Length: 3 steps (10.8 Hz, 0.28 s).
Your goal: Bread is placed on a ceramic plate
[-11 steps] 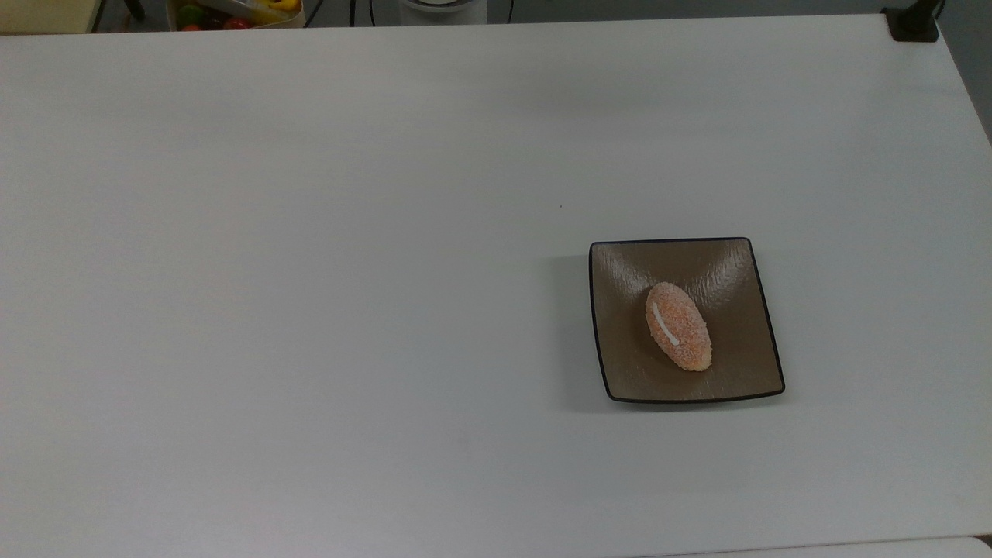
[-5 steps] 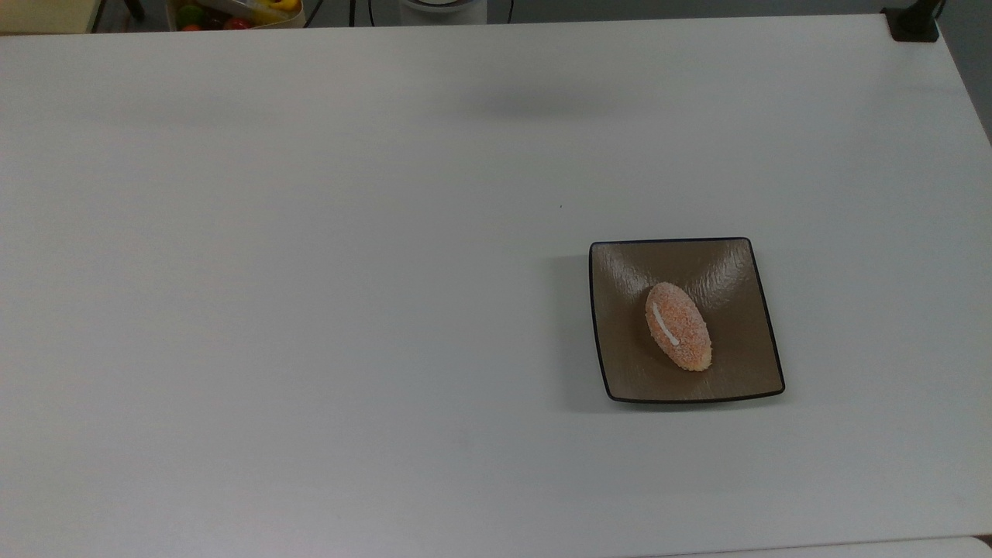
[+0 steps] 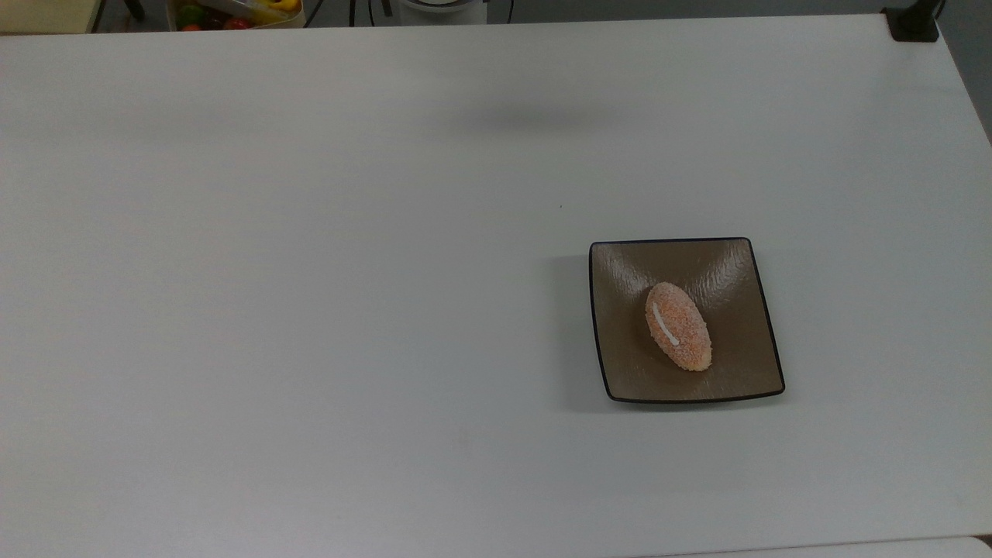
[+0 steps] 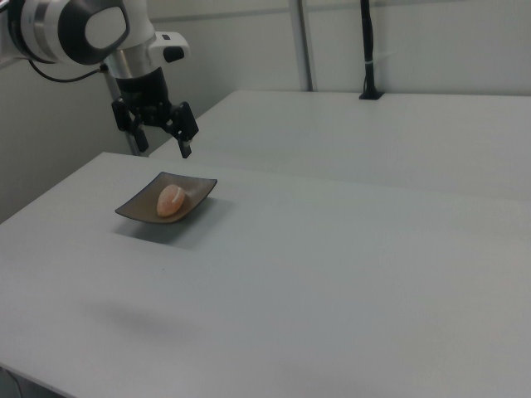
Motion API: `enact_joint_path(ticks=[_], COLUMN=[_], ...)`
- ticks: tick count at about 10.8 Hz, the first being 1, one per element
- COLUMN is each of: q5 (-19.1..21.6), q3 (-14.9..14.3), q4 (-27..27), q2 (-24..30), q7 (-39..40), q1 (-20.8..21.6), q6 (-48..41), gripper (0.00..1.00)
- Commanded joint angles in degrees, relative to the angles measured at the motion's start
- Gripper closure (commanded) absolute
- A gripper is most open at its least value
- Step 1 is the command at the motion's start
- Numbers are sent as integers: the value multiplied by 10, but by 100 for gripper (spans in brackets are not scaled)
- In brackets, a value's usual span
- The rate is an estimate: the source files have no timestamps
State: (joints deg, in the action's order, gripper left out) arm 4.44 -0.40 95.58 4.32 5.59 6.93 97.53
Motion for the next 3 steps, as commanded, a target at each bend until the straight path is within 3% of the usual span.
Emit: enact_joint_path(ticks=[1, 3], q5=[5, 4], q3=[0, 0], q4=[18, 18], q2=[13, 12], q7=[14, 15], q1=[2, 3], q6=[17, 17], gripper=[0, 0])
